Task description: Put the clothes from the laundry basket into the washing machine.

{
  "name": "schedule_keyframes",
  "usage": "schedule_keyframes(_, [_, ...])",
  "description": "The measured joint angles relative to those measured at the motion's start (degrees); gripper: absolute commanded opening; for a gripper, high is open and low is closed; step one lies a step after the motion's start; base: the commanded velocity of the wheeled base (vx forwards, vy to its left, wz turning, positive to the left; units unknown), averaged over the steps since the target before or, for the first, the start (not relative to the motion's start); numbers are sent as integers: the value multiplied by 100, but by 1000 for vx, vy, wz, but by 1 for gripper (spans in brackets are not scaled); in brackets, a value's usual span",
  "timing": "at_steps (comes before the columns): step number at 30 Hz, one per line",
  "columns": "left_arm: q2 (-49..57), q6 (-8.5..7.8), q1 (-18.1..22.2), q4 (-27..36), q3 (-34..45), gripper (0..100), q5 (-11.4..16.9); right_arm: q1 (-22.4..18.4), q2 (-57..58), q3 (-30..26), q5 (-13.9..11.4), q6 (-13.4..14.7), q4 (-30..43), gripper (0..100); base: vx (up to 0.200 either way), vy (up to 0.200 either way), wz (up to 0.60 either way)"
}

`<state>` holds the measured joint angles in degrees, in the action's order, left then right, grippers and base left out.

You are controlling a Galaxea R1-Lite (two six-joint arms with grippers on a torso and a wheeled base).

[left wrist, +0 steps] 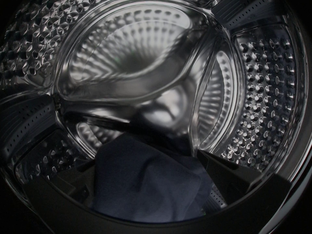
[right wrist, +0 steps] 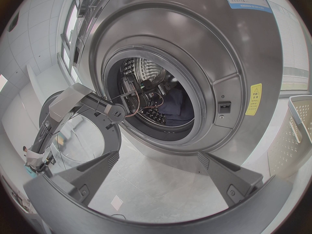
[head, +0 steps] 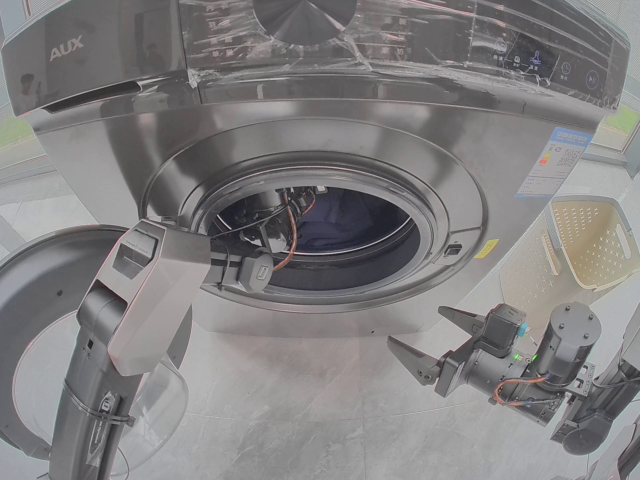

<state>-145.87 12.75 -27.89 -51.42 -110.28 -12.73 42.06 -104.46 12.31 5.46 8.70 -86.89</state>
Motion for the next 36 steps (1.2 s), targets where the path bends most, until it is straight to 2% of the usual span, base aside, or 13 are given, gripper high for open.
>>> schedule_keyframes(5, [83, -28, -55, -34, 534, 100, -13, 0, 0, -2, -2, 0, 0, 100, 0, 0, 0])
schedule_keyframes(8, [180, -118, -123, -59, 1014, 100, 1, 0, 0, -7, -2, -1, 2, 100, 0, 0, 0])
schedule_keyframes(13, [371, -460, -280, -189, 1987, 100, 55, 0, 0, -18, -5, 0, 7, 100, 0, 0, 0])
schedule_keyframes(16, [485, -764, -378, -384, 2436, 100, 59, 0, 0, -22, -5, -1, 13, 100, 0, 0, 0])
schedule_keyframes(21, [684, -852, -551, -534, 2850, 100, 30, 0, 0, -27, -5, 0, 16, 100, 0, 0, 0])
schedule_keyframes(24, [823, -1037, -617, -658, 3045, 100, 33, -6, -2, -28, -7, -1, 13, 100, 0, 0, 0])
schedule_keyframes(26, [891, -1097, -639, -749, 3106, 100, 57, -9, -2, -30, -2, 0, 16, 100, 0, 0, 0])
schedule_keyframes(36, [1103, -1128, -689, -959, 3589, 100, 143, -17, 0, -35, -2, -1, 16, 100, 0, 0, 0])
